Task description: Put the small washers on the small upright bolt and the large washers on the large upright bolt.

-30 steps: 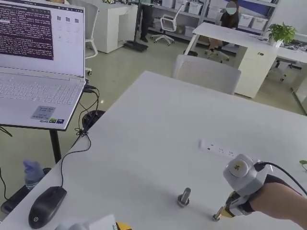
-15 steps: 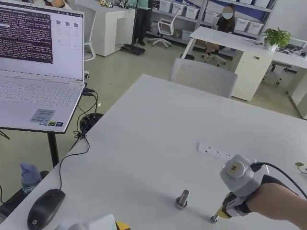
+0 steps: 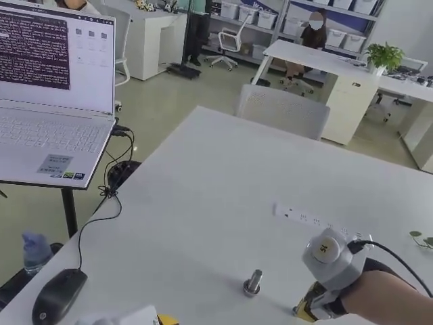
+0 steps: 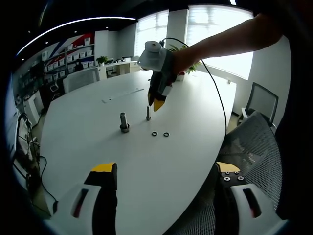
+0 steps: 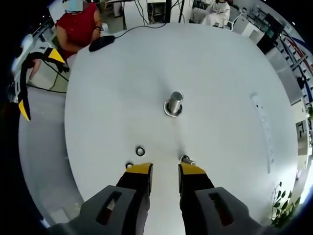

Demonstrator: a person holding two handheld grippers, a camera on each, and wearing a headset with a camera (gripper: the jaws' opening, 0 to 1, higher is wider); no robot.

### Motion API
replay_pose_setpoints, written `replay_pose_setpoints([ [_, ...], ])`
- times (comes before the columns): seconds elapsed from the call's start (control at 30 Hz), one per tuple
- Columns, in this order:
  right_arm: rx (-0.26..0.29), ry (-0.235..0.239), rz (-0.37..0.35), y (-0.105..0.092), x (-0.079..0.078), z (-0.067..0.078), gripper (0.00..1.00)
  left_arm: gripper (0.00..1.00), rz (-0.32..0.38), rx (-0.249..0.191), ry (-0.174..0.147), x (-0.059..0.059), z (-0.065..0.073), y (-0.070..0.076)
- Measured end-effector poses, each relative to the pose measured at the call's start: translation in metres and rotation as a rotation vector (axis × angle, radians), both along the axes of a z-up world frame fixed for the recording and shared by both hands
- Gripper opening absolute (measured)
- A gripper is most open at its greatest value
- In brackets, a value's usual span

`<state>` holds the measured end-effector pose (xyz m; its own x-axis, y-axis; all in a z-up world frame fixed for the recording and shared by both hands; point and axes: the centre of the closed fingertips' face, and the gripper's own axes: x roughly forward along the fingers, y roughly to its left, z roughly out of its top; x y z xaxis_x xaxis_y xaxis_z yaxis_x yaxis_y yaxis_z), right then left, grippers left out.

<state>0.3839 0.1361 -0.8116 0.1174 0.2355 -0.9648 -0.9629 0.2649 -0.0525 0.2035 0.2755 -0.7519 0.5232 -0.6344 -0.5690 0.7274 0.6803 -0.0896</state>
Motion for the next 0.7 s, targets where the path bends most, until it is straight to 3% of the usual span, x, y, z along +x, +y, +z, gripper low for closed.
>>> replay_pose_setpoints([
  [0.5, 0.011, 0.031, 0.015, 0.011, -0.028, -0.010, 0.26, 0.87, -0.003, 0.020, 0.003, 0.002, -0.003, 0.001],
  [0.7, 0.011, 0.043, 0.008, 0.011, -0.031, -0.019, 0.26, 0.90, 0.017, 0.006, -0.004, 0.004, -0.003, 0.002],
])
